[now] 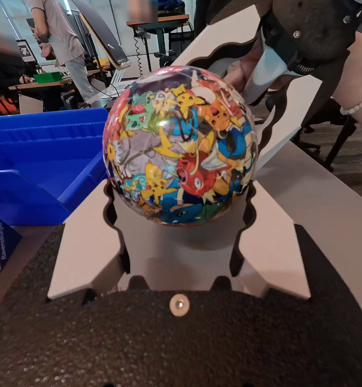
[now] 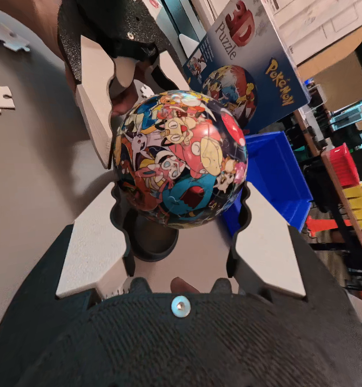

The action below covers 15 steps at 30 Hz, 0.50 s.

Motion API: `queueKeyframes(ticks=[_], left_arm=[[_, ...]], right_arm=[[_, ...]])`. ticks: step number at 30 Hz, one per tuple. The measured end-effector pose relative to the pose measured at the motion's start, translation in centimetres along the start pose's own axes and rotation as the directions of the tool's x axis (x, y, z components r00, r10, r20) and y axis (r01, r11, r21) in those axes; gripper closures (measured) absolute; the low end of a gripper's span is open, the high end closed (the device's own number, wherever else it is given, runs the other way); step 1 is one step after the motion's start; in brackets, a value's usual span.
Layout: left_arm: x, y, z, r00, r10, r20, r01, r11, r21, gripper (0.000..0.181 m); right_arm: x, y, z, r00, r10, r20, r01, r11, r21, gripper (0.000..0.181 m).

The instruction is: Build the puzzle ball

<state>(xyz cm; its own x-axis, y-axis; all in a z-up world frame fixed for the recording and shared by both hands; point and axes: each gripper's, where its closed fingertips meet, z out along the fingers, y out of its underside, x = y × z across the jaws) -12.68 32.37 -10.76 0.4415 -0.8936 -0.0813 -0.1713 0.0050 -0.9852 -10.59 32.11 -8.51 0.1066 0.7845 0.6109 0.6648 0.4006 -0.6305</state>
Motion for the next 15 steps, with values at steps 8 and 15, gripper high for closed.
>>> queueKeyframes(ticks=[8,15], left_arm=[[0.4,-0.1,0.1,0.995,-0.097,-0.037,0.096,0.995,-0.027,0.059],[0.1,-0.3,0.3,0.985,-0.166,-0.055,0.165,0.986,-0.019,0.059]], right_arm=[[-0.2,0.0,-0.3,0.998,0.058,0.029,-0.059,0.998,0.019,0.069],[0.2,-0.7,-0.5,0.997,0.063,0.035,-0.064,0.997,0.049,0.071]])
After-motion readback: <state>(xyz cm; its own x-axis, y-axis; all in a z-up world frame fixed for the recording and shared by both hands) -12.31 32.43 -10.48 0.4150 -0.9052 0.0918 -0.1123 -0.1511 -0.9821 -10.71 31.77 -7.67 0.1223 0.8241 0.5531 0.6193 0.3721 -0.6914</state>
